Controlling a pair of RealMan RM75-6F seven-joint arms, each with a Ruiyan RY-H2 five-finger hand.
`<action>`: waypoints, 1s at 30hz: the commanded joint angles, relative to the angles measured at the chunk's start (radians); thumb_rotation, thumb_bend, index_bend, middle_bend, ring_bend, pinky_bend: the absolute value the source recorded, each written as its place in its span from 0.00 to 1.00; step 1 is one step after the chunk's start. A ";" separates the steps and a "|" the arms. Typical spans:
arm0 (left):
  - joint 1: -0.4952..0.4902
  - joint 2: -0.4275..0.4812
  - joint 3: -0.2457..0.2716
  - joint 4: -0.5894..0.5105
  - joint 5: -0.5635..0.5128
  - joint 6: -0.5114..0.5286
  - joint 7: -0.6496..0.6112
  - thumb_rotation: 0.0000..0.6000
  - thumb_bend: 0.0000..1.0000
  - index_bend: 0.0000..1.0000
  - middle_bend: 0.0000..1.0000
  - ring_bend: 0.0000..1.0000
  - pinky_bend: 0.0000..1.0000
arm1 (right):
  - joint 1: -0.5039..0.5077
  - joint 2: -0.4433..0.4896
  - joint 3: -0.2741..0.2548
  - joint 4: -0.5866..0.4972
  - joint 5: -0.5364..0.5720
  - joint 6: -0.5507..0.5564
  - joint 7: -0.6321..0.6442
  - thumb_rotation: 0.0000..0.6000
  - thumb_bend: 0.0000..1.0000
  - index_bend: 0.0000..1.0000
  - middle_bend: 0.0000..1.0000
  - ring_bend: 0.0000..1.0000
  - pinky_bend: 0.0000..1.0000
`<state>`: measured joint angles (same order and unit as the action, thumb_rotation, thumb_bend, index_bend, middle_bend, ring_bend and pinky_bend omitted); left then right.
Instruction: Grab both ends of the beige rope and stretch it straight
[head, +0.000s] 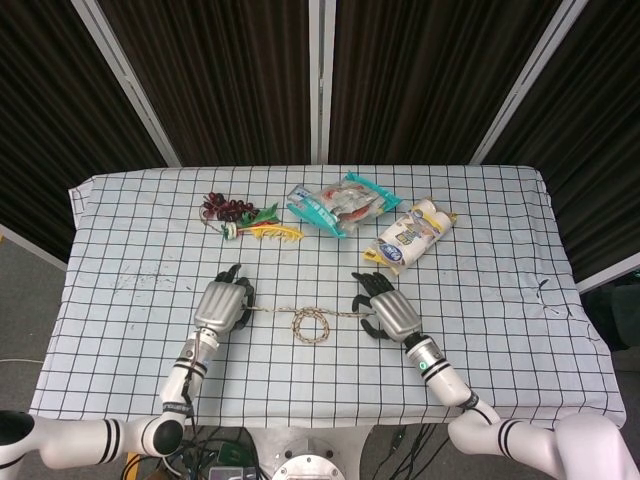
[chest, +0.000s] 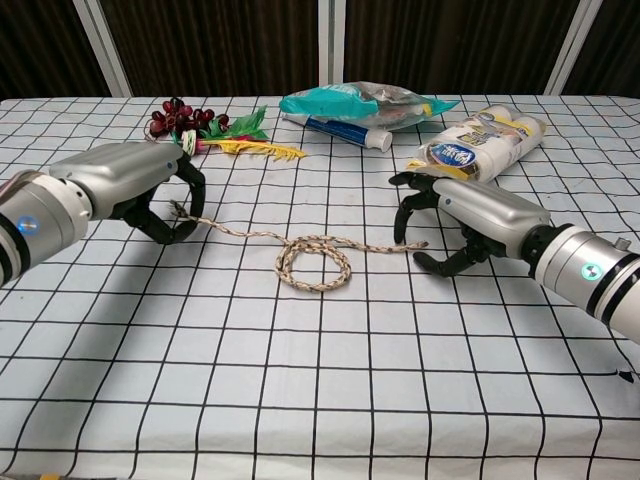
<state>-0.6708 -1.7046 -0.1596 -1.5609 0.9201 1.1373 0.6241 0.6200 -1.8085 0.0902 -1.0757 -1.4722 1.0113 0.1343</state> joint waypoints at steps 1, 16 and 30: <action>0.001 0.001 0.002 -0.001 -0.001 0.000 -0.002 1.00 0.44 0.63 0.32 0.06 0.20 | -0.002 -0.003 0.002 0.004 0.003 0.005 -0.002 1.00 0.36 0.46 0.04 0.00 0.00; 0.000 0.003 0.004 -0.002 -0.002 -0.001 -0.004 1.00 0.44 0.63 0.32 0.06 0.20 | -0.001 -0.008 0.003 0.014 0.009 0.010 -0.001 1.00 0.37 0.49 0.05 0.00 0.00; -0.001 0.006 0.004 -0.006 -0.005 0.000 -0.005 1.00 0.44 0.63 0.32 0.06 0.20 | 0.001 -0.013 0.000 0.022 0.004 0.016 0.011 1.00 0.35 0.51 0.05 0.00 0.00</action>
<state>-0.6717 -1.6989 -0.1561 -1.5663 0.9150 1.1371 0.6188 0.6209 -1.8217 0.0901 -1.0534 -1.4680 1.0268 0.1451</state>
